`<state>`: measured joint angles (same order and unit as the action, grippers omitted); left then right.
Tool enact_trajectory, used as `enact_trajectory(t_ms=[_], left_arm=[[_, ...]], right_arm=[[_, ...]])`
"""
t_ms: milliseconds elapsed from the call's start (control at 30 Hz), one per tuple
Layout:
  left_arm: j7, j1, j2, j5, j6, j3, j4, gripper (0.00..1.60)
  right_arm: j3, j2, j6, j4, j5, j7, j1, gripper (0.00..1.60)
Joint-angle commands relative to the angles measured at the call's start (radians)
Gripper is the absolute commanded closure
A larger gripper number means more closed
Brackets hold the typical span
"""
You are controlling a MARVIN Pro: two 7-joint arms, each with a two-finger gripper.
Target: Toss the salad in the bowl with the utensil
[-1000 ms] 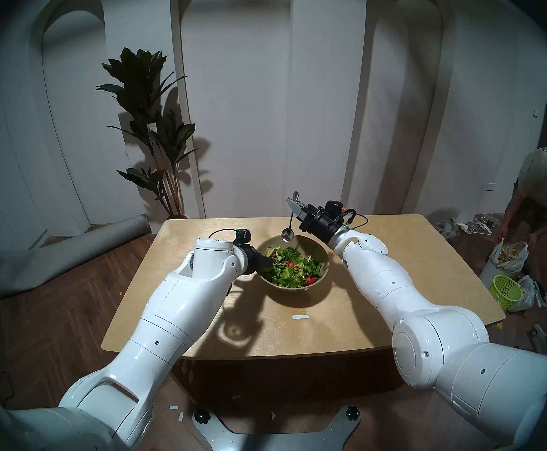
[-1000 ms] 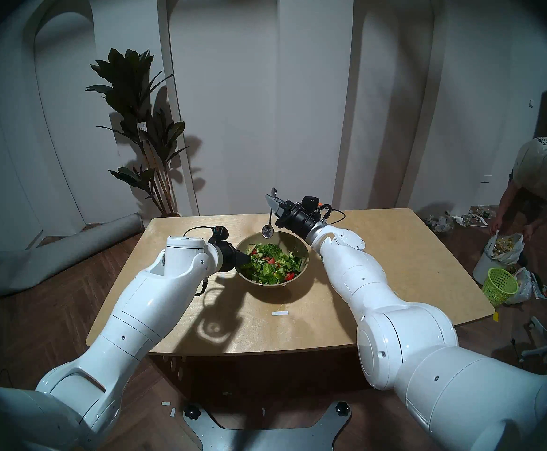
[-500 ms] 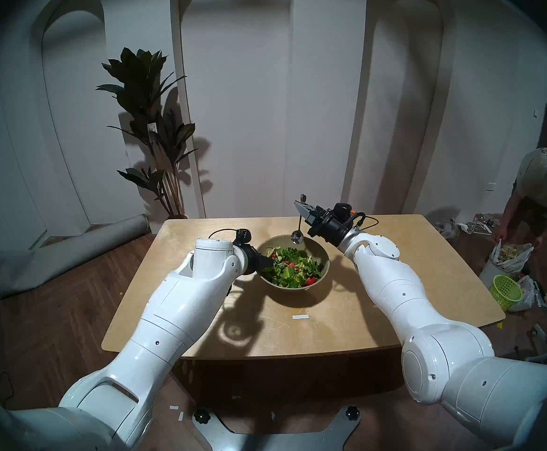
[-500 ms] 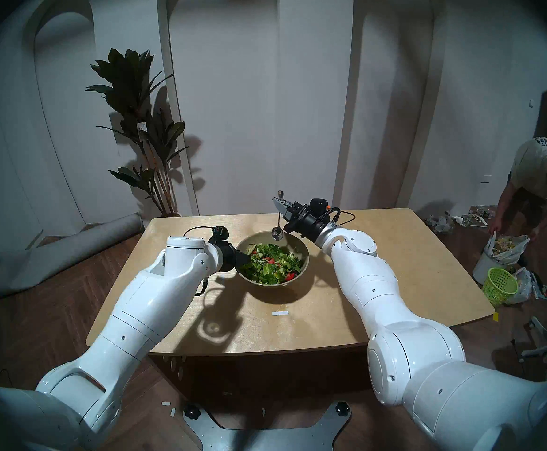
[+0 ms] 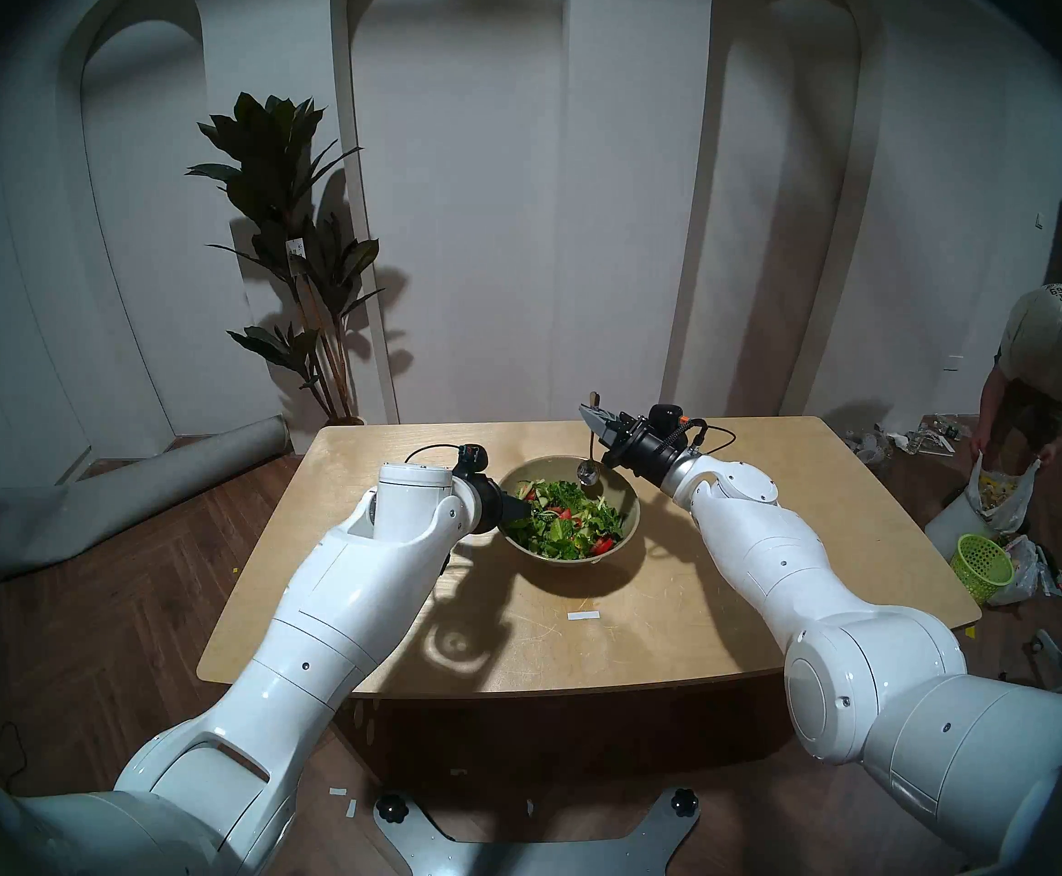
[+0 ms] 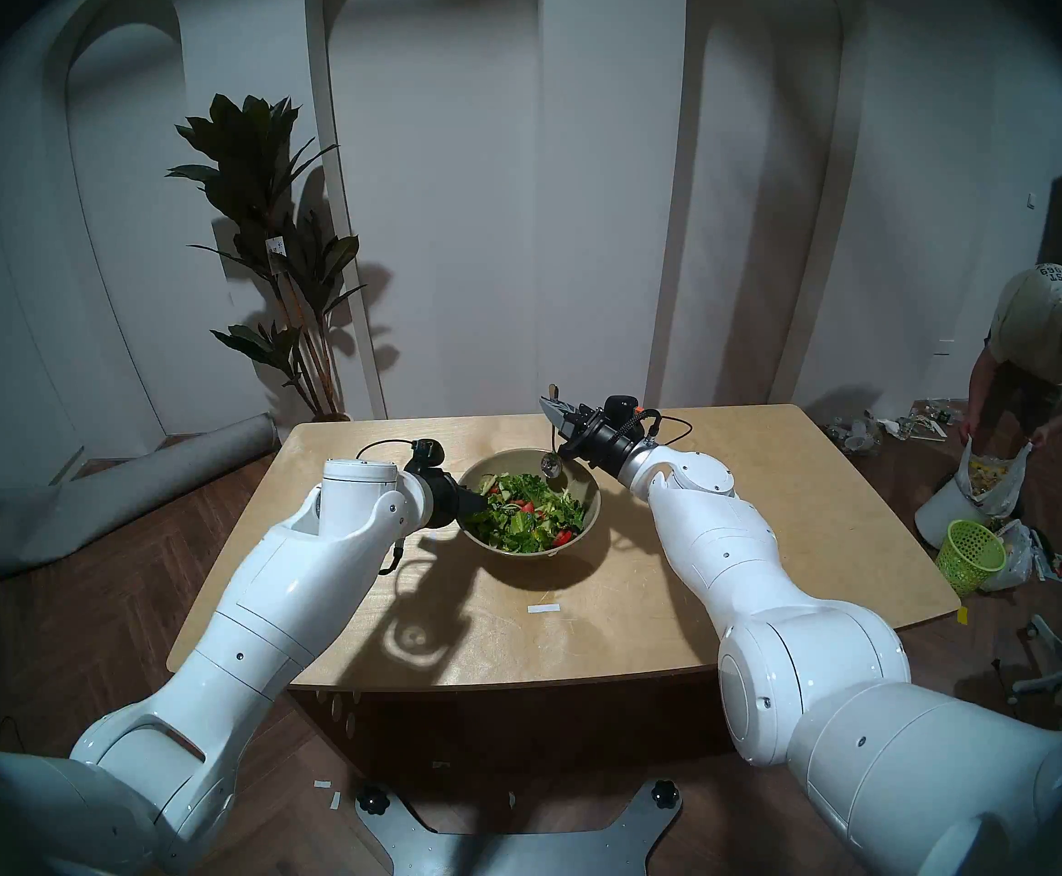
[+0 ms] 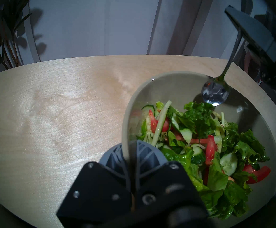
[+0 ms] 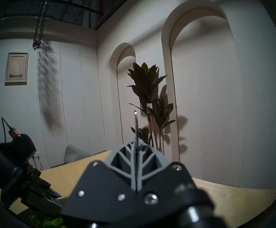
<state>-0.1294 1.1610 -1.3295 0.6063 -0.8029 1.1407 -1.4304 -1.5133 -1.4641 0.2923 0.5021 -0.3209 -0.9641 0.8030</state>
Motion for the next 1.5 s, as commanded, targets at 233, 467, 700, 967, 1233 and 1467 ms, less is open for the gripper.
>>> enact_trajectory(t_ms=[233,467,700,967,1233,1467], left_arm=[[0.001,-0.003,-0.002,0.002,0.0,0.003,-0.005,1.6],[0.001,-0.003,-0.002,0.002,0.0,0.003,-0.005,1.6],[0.001,-0.003,-0.002,0.002,0.0,0.003,-0.005,1.6],[0.002,-0.003,-0.002,0.001,0.0,0.003,-0.005,1.6],[0.002,-0.003,-0.002,0.001,0.001,0.003,-0.004,1.6],[0.002,-0.003,-0.002,0.001,0.001,0.003,-0.005,1.6]], right_arm=[[0.03,-0.06,0.022,-0.126,0.023,-0.004,-0.108,1.6],[0.036,-0.085,0.004,-0.148,0.017,-0.062,-0.105,1.6],[0.013,-0.096,-0.049,-0.115,-0.025,-0.137,-0.081,1.6],[-0.032,-0.084,-0.09,0.002,-0.083,-0.257,-0.026,1.6],[-0.068,-0.02,-0.069,0.1,-0.095,-0.297,0.004,1.6],[-0.088,0.063,-0.076,0.2,-0.064,-0.262,0.046,1.6]])
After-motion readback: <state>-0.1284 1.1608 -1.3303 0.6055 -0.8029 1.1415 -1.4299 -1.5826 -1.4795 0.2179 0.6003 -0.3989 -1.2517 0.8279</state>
